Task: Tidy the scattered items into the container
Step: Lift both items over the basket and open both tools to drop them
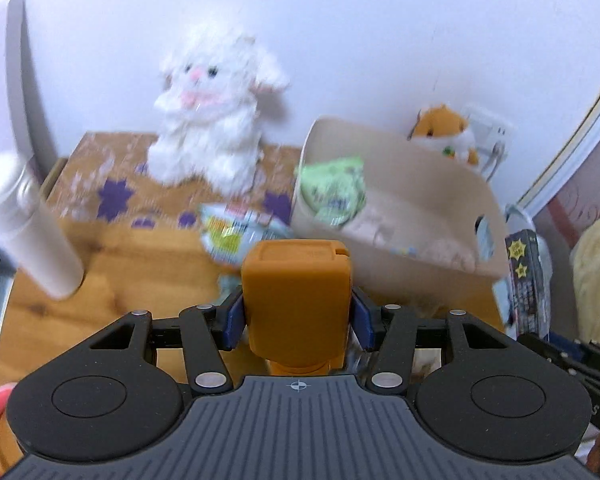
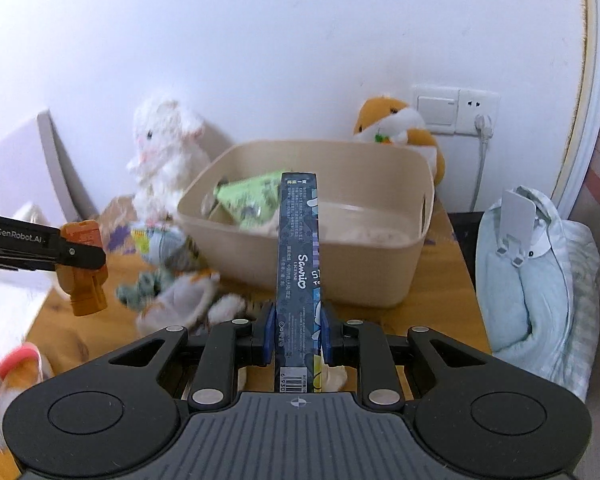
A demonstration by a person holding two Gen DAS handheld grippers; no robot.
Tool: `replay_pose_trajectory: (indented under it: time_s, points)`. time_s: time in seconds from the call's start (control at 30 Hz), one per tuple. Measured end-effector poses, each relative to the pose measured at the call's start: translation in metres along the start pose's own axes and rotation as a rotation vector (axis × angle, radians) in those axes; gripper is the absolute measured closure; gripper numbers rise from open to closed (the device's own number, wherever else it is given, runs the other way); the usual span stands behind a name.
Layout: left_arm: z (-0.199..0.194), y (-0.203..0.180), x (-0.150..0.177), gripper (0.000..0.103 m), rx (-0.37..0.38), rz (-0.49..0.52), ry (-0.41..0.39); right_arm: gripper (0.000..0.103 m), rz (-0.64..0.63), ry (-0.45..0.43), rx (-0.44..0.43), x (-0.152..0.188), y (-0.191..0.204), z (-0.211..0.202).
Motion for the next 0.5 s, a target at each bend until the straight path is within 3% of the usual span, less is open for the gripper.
replay_pose_trajectory:
  time_s: [0.5]
  points:
    - [0.029,-0.071,-0.093,0.049,-0.011,0.102,-0.11,0.082,-0.046,-0.109,0.039,-0.091,-0.023,0.017]
Point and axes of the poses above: each gripper's, at about its wrist camera, not at the fingertips, and z roughly the way its jaws point, y to its left, x to its underside, the point moved 7 cm from there along z, roughly the way its jaws point, and after that the axes turned 15 degrees about y, right-handed, at the moved point
